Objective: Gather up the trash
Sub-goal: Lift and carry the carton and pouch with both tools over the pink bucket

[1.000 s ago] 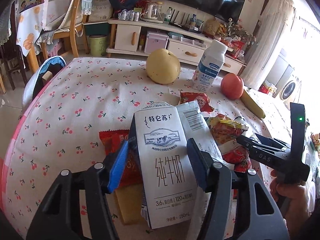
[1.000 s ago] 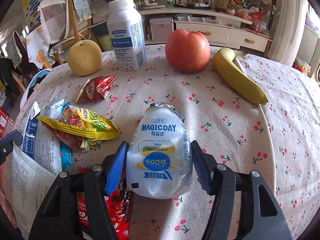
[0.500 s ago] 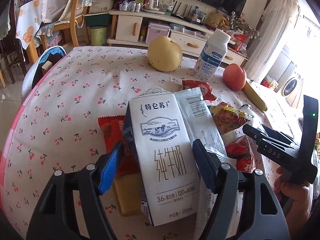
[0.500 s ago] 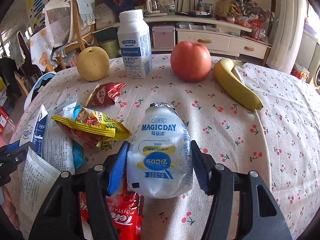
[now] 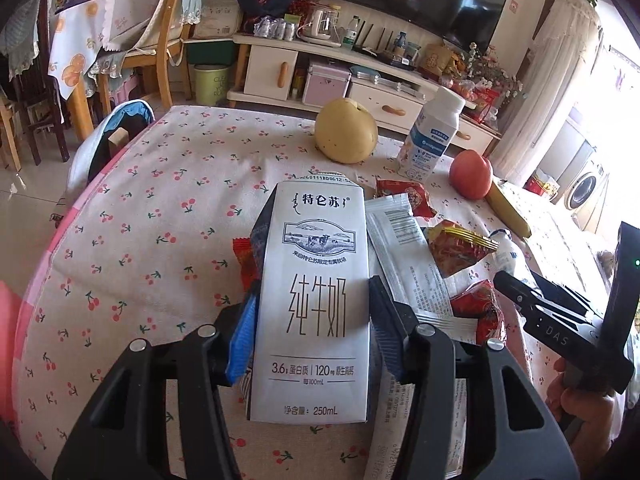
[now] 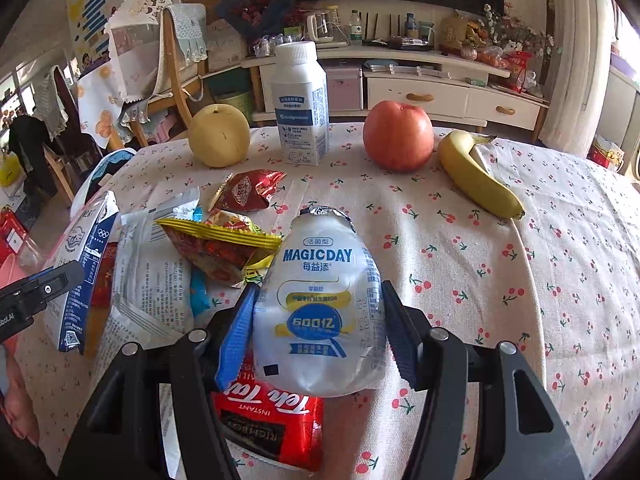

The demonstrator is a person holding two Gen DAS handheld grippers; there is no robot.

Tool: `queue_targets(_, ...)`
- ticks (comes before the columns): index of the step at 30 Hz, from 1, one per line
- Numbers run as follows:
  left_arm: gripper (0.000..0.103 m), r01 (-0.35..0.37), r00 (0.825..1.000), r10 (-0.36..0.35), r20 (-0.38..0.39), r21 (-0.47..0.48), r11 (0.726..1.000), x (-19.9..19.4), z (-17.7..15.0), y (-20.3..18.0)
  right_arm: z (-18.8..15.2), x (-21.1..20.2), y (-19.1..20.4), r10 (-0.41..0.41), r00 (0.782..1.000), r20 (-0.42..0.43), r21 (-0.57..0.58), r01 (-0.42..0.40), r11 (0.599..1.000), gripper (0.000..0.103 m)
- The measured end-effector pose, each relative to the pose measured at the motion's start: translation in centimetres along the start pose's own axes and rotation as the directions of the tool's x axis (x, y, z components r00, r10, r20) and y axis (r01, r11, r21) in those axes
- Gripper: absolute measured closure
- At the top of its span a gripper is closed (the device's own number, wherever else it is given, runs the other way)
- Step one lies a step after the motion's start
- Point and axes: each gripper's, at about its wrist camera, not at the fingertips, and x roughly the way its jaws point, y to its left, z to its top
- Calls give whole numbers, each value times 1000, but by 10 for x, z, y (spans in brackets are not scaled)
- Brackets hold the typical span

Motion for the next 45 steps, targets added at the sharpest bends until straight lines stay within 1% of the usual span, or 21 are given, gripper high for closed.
queue_targets(4, 49, -50, 998, 51, 40, -9, 999, -15, 2, 13, -4, -10, 7, 11, 1000, 16, 20, -11, 1000, 42)
queue_targets(10, 49, -131, 987, 133, 86, -19, 991, -37, 6, 41, -7, -27, 22, 13, 998, 63, 29, -15, 999, 42)
queue_targets(14, 49, -190, 974, 193, 114, -41, 981, -54, 8, 66, -7, -40, 36, 22, 994, 105, 27, -25, 999, 42)
queue_targets(20, 49, -254, 955, 264, 137, -91, 963, -77, 11, 104, 0, -52, 74, 40, 989, 139, -39, -35, 999, 42)
queue_targets(22, 49, -273, 947, 286, 146, -104, 956, -84, 12, 114, 2, -54, 88, 60, 988, 144, -50, -54, 997, 42)
queue_targets(26, 49, -315, 929, 333, 161, -130, 940, -97, 13, 134, 4, -56, 121, 118, 983, 138, -88, -107, 990, 42)
queue_targets(30, 49, -330, 922, 354, 156, -163, 930, -105, 13, 148, 3, -56, 164, 186, 976, 114, -145, -169, 975, 42)
queue_targets(37, 49, -358, 907, 394, 150, -217, 908, -119, 11, 176, 4, -51, 245, 319, 946, 64, -219, -298, 929, 42)
queue_targets(42, 49, -401, 885, 448, 127, -280, 872, -131, 9, 207, 6, -47, 308, 395, 918, 23, -293, -372, 881, 42)
queue_targets(45, 49, -436, 867, 489, 96, -327, 839, -137, 8, 231, 6, -43, 346, 433, 901, -13, -334, -412, 848, 42)
